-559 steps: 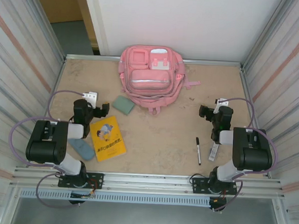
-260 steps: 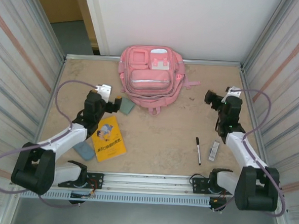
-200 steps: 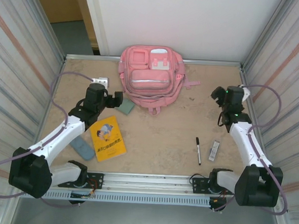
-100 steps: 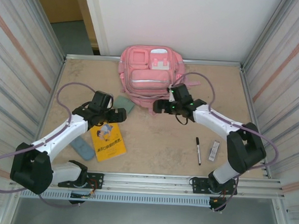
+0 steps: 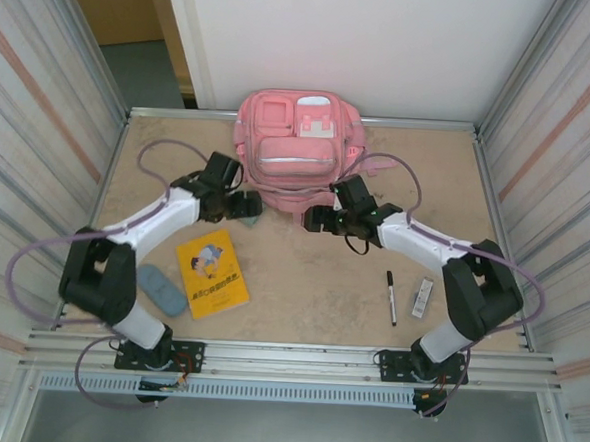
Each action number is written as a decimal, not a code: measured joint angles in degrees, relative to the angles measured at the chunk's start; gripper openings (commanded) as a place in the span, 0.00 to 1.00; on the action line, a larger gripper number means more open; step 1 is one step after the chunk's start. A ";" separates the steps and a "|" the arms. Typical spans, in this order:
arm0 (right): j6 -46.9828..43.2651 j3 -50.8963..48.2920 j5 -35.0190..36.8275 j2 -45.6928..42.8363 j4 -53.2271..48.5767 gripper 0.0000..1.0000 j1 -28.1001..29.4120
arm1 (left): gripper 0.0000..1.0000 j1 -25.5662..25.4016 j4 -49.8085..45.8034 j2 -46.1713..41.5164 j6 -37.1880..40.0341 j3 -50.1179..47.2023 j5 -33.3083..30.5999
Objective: Pack the student bag
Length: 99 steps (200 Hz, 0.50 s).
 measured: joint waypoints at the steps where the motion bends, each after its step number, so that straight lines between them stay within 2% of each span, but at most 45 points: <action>1: 0.00 -0.15 0.07 -0.22 0.00 0.85 0.00 | 0.90 0.04 -0.02 0.26 0.00 0.31 0.00; 22: -0.22 -3.10 2.60 -6.67 -1.55 0.85 -0.39 | 0.85 3.02 0.07 9.01 -0.22 7.91 -0.59; 53: -0.68 -4.74 5.95 -15.30 -3.04 0.86 -0.52 | 0.82 7.13 -0.39 19.28 -0.39 12.98 0.50; 77: -0.96 -6.38 7.30 -19.80 -3.56 0.87 -0.52 | 0.74 7.41 -1.95 24.17 -0.57 15.61 0.22; 99: -0.96 -6.93 7.87 -21.57 -4.31 0.87 -0.50 | 0.68 6.82 -3.91 25.03 -1.09 17.62 -2.16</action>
